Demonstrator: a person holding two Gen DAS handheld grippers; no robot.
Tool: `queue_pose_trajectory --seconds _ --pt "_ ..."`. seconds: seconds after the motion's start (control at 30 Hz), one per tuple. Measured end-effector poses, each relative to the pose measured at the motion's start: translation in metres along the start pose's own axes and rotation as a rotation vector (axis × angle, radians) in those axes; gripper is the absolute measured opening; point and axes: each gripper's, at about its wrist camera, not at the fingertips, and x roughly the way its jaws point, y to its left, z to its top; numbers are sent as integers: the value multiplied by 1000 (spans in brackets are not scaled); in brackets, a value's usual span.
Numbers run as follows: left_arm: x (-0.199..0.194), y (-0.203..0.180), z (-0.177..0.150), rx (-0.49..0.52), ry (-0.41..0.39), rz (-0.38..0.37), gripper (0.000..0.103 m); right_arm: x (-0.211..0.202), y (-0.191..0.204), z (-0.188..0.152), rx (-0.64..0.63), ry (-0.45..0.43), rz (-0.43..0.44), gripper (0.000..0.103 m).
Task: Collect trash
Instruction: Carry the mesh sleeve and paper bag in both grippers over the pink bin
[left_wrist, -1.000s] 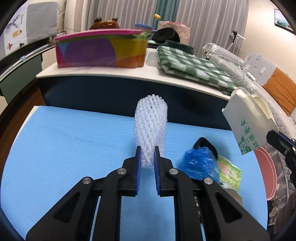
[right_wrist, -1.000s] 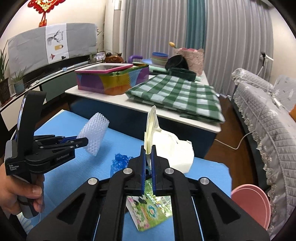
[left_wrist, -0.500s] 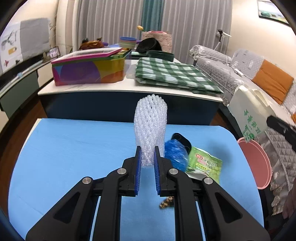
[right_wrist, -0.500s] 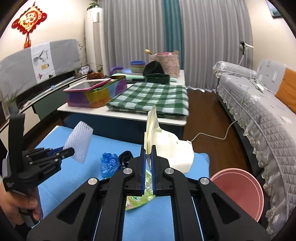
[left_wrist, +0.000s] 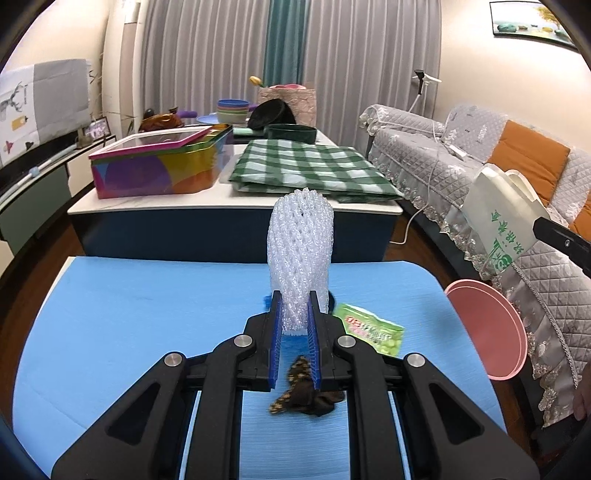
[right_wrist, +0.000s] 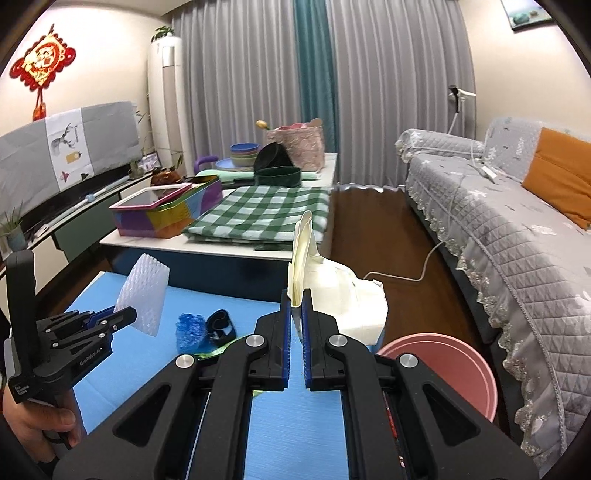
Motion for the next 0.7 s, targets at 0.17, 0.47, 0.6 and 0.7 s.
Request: queue_pose_trajectory --seconds 0.17,0.47,0.6,0.7 --pt "3 -18 -1 20 -2 -19 13 -12 -23 -5 21 -7 -34 5" --pt "11 -56 -1 52 1 -65 13 -29 -60 -12 54 -18 -93 5" --pt "15 -72 -3 67 5 -86 13 -34 -74 -15 72 -21 -114 6" --pt "18 -82 -5 77 10 -99 13 -38 -84 -18 85 -22 -130 6"
